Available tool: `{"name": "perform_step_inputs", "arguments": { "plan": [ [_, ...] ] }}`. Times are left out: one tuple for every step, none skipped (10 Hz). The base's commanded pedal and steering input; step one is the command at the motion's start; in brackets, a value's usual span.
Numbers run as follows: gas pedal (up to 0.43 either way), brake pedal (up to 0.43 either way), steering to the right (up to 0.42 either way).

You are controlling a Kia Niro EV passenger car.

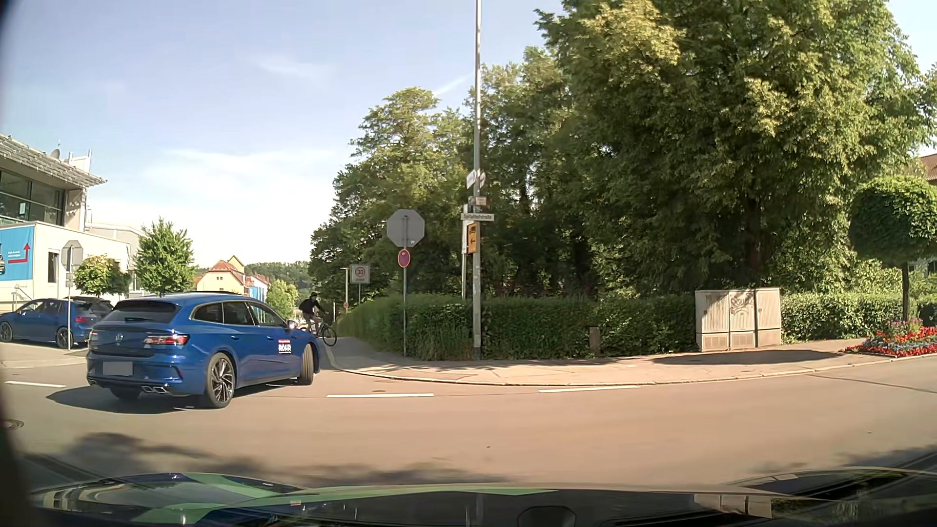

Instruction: Follow the waypoints while adhering to traffic rules and regulations

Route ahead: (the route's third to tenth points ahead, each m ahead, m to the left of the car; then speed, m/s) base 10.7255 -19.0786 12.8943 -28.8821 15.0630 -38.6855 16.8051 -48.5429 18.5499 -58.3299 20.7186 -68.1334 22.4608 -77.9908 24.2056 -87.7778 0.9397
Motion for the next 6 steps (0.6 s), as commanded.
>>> {"name": "perform_step_inputs", "arguments": {
  "plan": [
    [0.000,0.000,0.231],
    [0.000,0.018,0.226],
    [0.000,0.043,0.224],
    [0.000,0.067,0.223],
    [0.000,0.067,0.222],
    [0.000,0.055,0.222]
  ]
}}
